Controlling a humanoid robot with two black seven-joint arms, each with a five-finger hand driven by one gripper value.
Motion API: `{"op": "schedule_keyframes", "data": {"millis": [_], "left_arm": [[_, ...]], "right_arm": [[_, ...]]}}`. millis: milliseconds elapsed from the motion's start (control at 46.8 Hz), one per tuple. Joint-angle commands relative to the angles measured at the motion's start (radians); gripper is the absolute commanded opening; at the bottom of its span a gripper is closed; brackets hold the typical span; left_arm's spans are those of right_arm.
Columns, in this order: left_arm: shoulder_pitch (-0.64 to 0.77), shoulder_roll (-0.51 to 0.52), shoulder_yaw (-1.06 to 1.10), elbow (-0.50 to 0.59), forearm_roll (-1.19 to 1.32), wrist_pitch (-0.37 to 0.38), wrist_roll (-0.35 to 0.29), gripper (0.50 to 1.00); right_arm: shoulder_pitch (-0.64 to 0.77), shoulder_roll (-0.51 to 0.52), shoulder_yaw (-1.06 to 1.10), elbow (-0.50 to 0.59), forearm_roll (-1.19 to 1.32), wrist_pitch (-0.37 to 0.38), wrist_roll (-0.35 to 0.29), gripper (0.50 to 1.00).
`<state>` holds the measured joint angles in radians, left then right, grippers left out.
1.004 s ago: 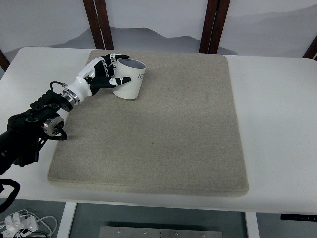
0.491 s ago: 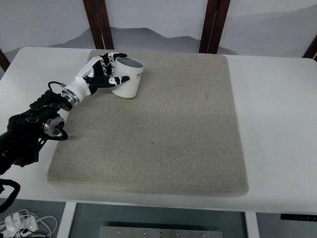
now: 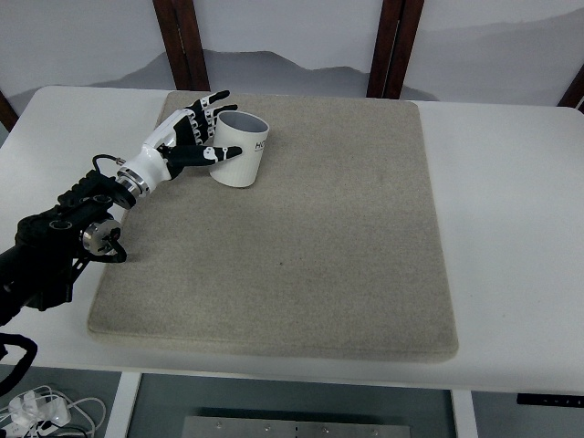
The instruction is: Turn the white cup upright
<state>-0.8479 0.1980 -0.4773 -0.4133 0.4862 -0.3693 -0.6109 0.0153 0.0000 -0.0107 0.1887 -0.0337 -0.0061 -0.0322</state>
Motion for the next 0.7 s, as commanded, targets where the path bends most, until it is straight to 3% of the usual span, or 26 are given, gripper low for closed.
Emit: {"op": "schedule_keyframes", "data": {"millis": [0,683], "left_arm": [[0.0,0.0,0.0,-0.009,0.0,-0.008,0.0,0.994],[-0.069,0.049,-0.083,-0.013,-0.011,-0.122,0.0,0.994]], "right_arm": [[0.0,0.0,0.0,0.0,0.0,0.0,0.0,0.952],[0.0,0.0,0.0,0.0,0.0,0.0,0.0,0.952]]}}
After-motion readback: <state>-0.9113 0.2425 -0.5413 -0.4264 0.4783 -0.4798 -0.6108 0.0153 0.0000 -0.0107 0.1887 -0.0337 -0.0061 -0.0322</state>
